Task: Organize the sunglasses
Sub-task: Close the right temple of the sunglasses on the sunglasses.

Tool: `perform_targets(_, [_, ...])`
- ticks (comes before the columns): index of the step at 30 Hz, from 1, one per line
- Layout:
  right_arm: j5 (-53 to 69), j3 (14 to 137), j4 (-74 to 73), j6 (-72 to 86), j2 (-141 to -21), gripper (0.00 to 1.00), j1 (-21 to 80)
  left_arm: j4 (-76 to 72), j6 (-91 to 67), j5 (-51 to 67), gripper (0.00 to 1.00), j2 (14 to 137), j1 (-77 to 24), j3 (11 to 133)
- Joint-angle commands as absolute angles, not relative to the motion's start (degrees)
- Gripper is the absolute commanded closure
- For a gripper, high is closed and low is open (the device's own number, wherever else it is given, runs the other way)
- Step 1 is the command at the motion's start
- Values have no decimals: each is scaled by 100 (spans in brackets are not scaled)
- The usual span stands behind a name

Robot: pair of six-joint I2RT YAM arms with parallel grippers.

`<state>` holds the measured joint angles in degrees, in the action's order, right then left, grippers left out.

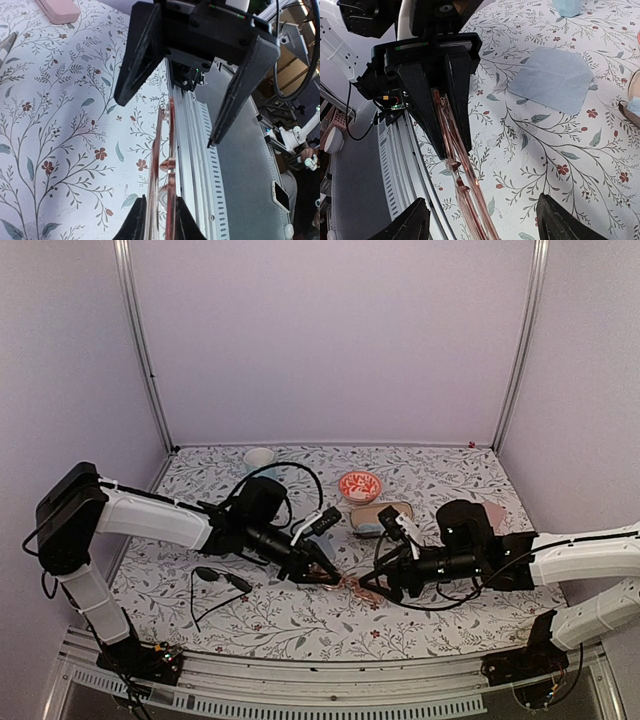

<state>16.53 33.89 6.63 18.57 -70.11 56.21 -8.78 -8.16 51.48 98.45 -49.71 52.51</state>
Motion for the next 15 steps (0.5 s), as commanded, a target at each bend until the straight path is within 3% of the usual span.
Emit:
perform_targets(1, [1332, 3599, 176, 1704, -6874, 21, 5610, -1007, -1161, 5309, 85, 9974, -4845, 5326])
perform_targets(15, [-579, 5370, -2132, 183, -7813, 10, 6550, -1116, -2703, 6134, 82, 10432, -4472, 5823])
